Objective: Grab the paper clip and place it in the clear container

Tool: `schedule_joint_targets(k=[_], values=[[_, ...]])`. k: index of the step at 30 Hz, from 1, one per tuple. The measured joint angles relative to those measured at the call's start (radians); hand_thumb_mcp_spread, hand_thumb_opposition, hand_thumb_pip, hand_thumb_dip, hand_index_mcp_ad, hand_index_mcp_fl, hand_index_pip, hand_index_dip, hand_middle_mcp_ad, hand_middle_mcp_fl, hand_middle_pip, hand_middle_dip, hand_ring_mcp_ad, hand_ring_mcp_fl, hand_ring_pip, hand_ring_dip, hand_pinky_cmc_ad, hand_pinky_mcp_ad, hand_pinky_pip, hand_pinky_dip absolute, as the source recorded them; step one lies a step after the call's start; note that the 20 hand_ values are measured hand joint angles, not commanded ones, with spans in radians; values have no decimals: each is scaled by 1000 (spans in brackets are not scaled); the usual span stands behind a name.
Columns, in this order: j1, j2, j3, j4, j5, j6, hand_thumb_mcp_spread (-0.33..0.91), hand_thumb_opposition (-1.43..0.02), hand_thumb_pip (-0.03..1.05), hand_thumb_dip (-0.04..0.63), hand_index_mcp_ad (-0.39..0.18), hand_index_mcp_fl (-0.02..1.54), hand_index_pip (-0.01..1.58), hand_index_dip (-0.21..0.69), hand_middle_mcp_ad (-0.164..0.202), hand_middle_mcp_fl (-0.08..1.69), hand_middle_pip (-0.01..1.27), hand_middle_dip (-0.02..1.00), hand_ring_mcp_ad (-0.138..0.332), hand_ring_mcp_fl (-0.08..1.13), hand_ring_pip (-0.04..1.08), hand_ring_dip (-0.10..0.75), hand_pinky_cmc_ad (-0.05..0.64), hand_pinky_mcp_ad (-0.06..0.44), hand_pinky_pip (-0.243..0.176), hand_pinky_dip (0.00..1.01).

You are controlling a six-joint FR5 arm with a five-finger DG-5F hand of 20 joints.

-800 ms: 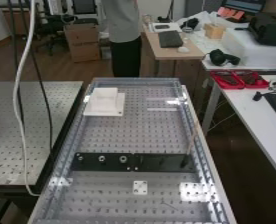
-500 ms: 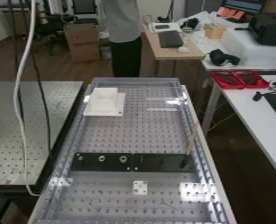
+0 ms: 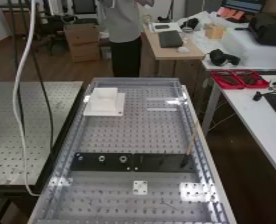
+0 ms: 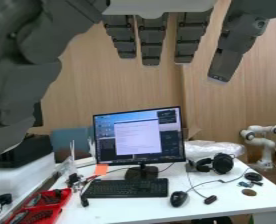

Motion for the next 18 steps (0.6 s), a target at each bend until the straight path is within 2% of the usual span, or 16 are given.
schedule_joint_targets(k=[4, 16, 18], values=[[-2, 0, -10, 8, 1, 3, 229, -684, 401, 66, 19, 24, 84, 99, 75, 2, 140, 182, 159, 0, 94, 113, 346, 311, -91, 581], [-12, 0, -52, 38, 17, 14, 223, -693, 401, 68, 23, 24, 84, 101, 75, 2, 141, 183, 159, 0, 103, 124, 363, 314, -91, 592], [-14, -1, -60, 43, 22, 17, 225, -693, 431, 65, 23, 24, 84, 101, 75, 0, 141, 180, 159, 0, 103, 124, 363, 312, -94, 592]])
